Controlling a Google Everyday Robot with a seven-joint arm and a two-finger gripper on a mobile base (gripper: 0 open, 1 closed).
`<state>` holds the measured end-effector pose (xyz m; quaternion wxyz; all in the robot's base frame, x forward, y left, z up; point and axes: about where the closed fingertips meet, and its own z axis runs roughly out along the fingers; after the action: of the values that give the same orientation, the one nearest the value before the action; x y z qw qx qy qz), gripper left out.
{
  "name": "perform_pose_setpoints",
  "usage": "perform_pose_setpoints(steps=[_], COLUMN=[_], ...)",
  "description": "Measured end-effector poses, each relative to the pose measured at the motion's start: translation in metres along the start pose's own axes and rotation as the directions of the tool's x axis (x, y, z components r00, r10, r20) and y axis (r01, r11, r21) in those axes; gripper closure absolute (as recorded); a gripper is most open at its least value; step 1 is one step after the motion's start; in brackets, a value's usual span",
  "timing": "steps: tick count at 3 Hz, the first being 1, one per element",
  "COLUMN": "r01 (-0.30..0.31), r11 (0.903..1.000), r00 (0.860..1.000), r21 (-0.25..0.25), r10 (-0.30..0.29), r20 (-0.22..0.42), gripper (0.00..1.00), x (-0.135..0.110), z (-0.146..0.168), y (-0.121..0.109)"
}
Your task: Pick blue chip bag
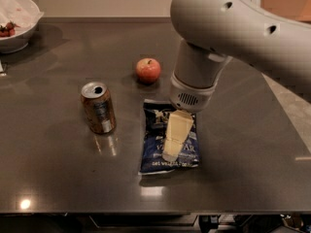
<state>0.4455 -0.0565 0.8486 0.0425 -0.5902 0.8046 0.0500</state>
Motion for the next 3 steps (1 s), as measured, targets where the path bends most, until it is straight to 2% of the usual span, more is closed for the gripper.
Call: perform_pose_setpoints(steps=[1, 2, 3], r01=[0.006, 0.025, 0.03], r11=[0.9999, 0.9994, 0.9992], r00=[1.0, 0.998, 0.998], r21=[-0.014, -0.022, -0.026], r10=[-0.006, -0.026, -0.031], r20=[-0.027, -0.051, -0.062], gripper=[0.0, 0.16, 0.4], x=[-0.0013, -0.0037, -0.0039], z=[0.0113, 0.0175, 0.0183], y=[0.0045, 0.0101, 0.0131])
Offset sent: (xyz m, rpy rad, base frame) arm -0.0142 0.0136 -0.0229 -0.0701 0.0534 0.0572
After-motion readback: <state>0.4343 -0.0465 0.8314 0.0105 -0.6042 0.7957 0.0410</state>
